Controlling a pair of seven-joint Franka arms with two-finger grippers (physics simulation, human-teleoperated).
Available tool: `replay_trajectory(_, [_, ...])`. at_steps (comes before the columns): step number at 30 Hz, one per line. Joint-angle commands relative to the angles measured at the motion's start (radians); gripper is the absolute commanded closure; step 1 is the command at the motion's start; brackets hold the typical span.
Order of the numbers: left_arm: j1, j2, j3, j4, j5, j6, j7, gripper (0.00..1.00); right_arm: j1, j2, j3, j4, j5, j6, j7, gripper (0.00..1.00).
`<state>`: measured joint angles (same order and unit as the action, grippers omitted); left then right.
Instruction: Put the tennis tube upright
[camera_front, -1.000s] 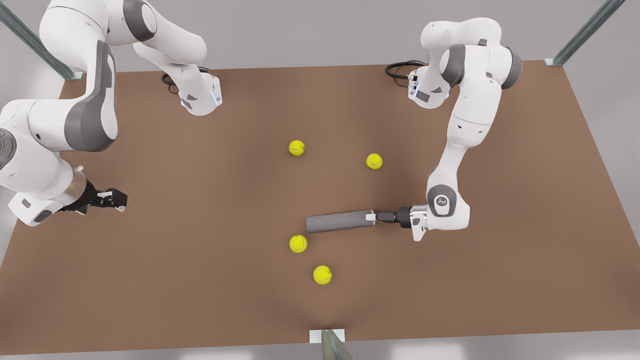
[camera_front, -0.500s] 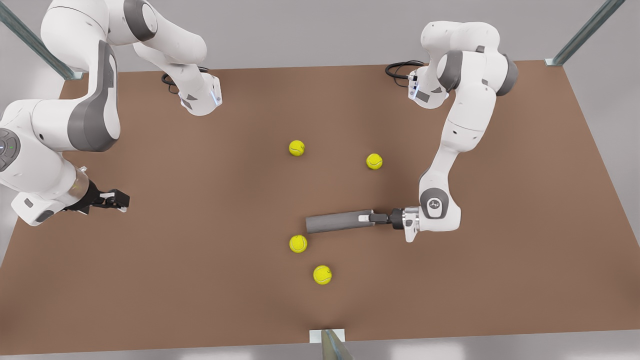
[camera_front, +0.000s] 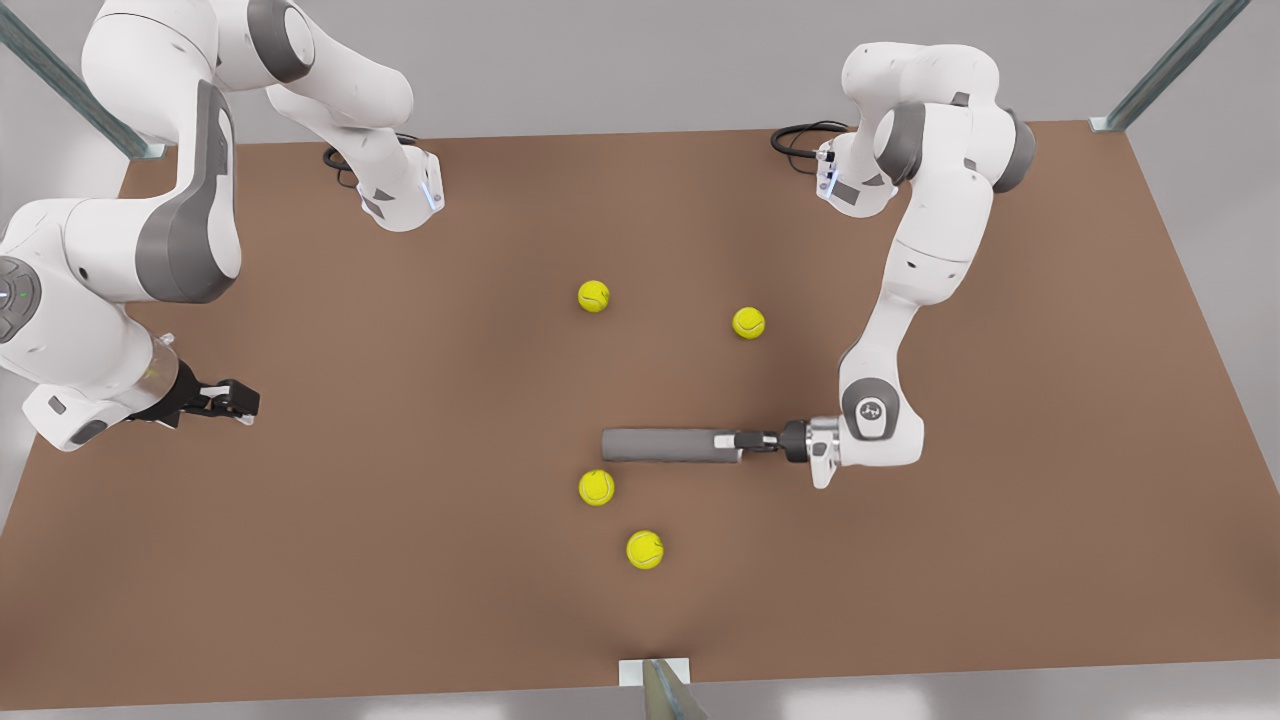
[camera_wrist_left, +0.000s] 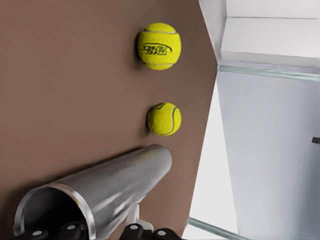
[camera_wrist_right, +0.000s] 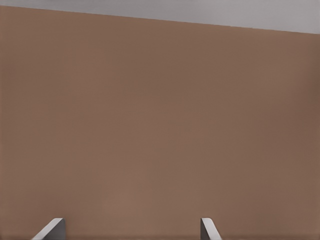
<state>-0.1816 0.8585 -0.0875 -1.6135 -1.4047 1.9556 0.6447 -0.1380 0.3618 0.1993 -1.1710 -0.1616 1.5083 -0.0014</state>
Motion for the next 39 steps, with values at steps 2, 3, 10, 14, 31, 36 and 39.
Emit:
replay_trajectory(2, [0.001,-0.001,0.000,0.004,0.003,-0.017,-0.033,0.70,-0.002,-0.001,0.000,0.001,0.001,0.000,0.012,0.00])
replay_trajectory(3, [0.001,-0.001,0.000,0.004,0.004,-0.017,-0.053,0.73,-0.002,-0.001,0.000,0.001,0.001,0.000,0.012,0.00])
replay_trajectory(10, [0.004,-0.033,0.005,0.027,0.088,-0.061,-0.128,0.79,-0.002,-0.001,0.000,0.001,0.001,0.000,0.012,0.00])
replay_trajectory(14, [0.002,-0.108,0.006,0.027,0.222,-0.060,-0.247,0.79,-0.002,-0.001,0.000,0.001,0.001,0.000,0.012,0.00])
replay_trajectory(31, [0.022,-0.481,0.046,0.027,0.957,-0.070,-0.430,0.79,-0.002,-0.001,0.000,0.001,0.001,0.000,0.012,0.00])
replay_trajectory(36, [0.022,-0.533,0.074,0.053,1.199,-0.070,-0.477,0.79,-0.002,-0.001,0.000,-0.001,0.001,0.000,0.012,0.00])
replay_trajectory(39, [0.022,-0.561,0.077,0.058,1.320,-0.070,-0.520,0.79,-0.003,-0.001,0.000,0.001,0.001,0.000,0.012,0.00])
